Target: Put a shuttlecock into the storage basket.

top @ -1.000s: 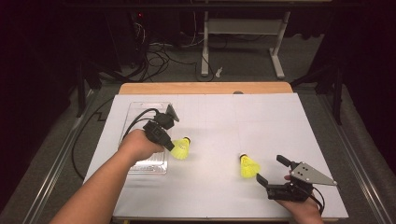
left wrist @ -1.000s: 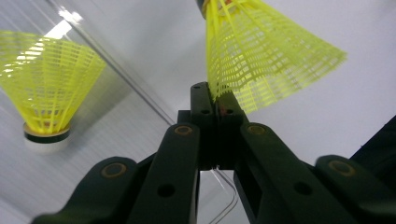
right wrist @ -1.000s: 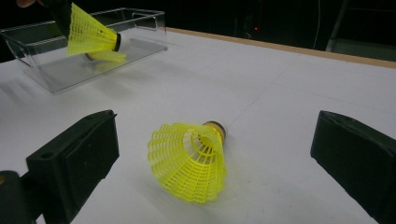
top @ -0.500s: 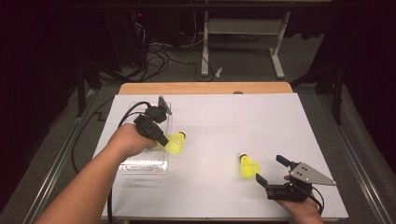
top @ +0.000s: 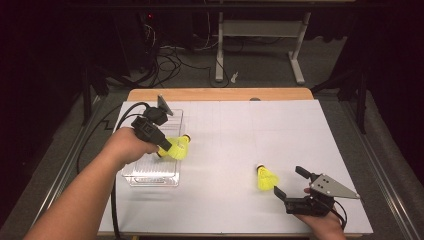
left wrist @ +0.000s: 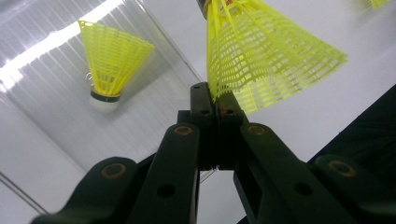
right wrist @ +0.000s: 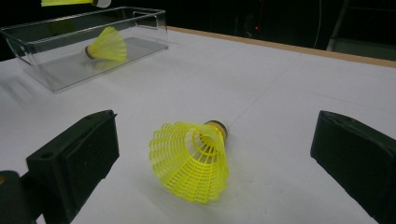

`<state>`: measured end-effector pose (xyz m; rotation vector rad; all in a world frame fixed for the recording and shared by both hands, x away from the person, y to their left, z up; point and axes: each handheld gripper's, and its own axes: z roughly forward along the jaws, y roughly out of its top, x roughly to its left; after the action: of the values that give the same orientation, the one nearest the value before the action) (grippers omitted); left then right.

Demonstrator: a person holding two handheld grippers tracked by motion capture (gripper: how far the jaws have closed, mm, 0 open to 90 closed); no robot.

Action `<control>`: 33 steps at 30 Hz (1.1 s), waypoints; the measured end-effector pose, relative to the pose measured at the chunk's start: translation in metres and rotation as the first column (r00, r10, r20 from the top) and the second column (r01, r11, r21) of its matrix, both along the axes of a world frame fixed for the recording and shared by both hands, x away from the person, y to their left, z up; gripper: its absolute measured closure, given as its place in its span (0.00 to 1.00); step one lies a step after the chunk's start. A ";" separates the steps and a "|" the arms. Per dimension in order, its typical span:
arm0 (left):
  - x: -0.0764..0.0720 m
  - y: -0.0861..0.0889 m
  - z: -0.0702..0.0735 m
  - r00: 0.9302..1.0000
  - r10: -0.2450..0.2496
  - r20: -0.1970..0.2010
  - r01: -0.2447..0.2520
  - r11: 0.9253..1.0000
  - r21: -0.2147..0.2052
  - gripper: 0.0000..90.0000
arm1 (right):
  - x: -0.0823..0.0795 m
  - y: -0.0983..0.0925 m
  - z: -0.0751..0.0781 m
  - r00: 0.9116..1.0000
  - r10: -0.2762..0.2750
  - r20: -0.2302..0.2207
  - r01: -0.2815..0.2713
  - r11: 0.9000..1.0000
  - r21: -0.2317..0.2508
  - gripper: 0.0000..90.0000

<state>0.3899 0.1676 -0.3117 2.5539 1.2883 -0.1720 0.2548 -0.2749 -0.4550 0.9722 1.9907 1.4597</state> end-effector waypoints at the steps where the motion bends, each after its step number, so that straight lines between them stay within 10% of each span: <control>1: 0.000 0.001 0.000 1.000 0.002 -0.001 -0.002 1.000 -0.001 0.99 | 0.000 0.000 0.000 1.000 0.000 0.000 0.000 1.000 0.000 0.02; 33: 0.004 0.050 -0.020 0.994 0.112 -0.018 -0.111 0.994 0.007 0.99 | 0.000 0.001 -0.001 1.000 0.005 -0.001 -0.005 1.000 -0.003 0.02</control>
<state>0.3940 0.2179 -0.3315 2.4823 1.4359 -0.1697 0.2547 -0.2739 -0.4556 0.9672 1.9967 1.4587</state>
